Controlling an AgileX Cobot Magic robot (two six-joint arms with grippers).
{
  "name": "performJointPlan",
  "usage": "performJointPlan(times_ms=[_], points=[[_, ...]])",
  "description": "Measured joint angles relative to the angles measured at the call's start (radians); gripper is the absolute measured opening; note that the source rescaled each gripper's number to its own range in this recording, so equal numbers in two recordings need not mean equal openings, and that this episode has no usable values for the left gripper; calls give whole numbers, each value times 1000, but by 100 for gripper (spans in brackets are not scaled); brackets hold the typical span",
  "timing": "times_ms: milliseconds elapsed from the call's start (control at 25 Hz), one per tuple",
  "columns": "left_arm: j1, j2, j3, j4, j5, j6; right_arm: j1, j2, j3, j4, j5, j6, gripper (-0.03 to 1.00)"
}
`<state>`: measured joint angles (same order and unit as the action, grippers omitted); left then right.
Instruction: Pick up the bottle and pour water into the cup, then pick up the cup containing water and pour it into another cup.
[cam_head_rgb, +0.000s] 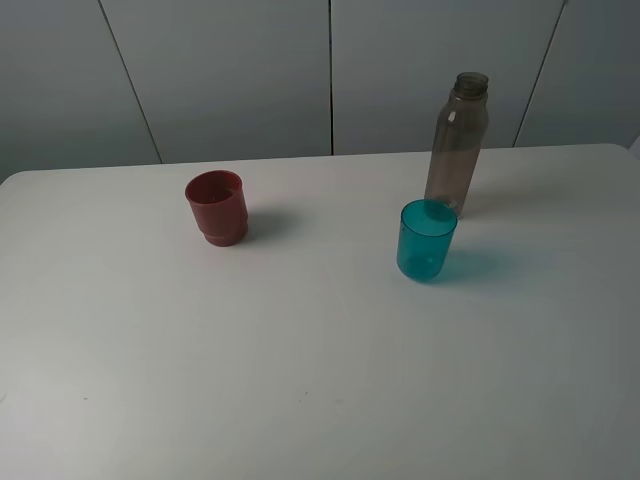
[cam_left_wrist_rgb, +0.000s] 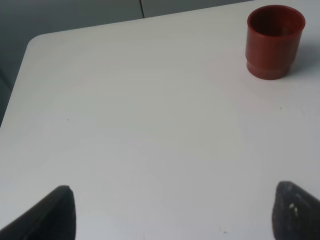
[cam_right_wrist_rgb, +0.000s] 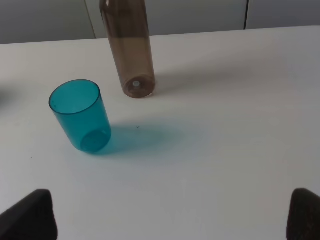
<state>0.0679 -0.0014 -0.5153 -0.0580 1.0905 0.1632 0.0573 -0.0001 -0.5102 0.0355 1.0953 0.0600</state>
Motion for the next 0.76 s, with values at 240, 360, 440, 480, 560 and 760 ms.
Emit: performJointPlan(times_ms=[240,360,440,480,560,760], points=[[0,0,0,0,0,0,0,0,0,0,0,0,100],[0,0,0,0,0,0,0,0,0,0,0,0,100],[0,0,0,0,0,0,0,0,0,0,0,0,100],[0,0,0,0,0,0,0,0,0,0,0,0,100],[0,0,0,0,0,0,0,0,0,0,0,0,100],[0,0,0,0,0,0,0,0,0,0,0,0,100]])
